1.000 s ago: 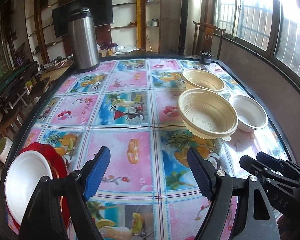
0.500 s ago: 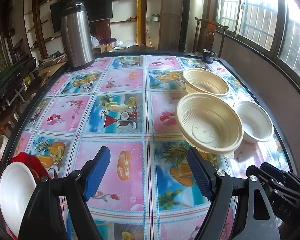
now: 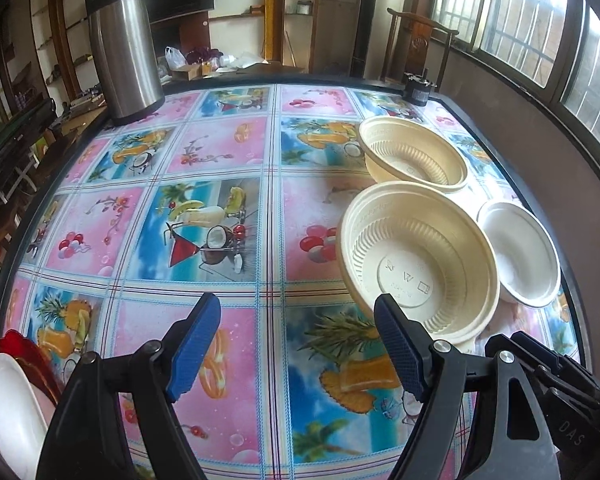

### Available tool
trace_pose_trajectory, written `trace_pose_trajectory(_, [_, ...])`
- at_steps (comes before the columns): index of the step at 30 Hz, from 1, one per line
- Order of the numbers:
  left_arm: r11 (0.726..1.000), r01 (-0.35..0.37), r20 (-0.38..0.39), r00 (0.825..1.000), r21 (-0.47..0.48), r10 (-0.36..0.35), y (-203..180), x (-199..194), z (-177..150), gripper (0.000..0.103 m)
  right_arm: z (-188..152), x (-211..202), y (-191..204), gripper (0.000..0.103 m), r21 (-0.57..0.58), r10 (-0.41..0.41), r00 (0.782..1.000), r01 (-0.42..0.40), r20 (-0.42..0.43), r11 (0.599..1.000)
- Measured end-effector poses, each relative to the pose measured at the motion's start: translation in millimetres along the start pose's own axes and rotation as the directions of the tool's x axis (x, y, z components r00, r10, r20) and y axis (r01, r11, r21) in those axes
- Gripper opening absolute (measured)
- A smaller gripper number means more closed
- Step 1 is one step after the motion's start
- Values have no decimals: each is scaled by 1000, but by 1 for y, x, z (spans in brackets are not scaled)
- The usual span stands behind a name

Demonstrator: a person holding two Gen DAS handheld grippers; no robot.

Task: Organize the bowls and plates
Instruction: 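Close the left gripper on the beige bowl rim and lift it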

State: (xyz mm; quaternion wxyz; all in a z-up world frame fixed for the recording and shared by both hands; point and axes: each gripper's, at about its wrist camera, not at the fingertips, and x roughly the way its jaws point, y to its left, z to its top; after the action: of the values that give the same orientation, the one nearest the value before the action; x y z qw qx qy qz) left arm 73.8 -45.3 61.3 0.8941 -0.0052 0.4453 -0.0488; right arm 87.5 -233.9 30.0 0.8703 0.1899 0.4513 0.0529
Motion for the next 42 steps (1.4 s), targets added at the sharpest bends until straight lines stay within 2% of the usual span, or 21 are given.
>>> trace_pose_trajectory(23, [999, -26, -73, 997, 27, 28, -14, 44, 27, 79, 29, 29, -8, 53, 86, 61, 998, -59, -19, 995])
trace_pose_trajectory(36, [997, -34, -118, 992, 67, 42, -22, 63, 37, 79, 52, 36, 1, 53, 44, 56, 998, -55, -11, 997])
trace_pose_trajectory(42, [997, -36, -128, 991, 62, 43, -22, 66, 39, 79, 59, 36, -6, 53, 104, 136, 991, -136, -1, 985])
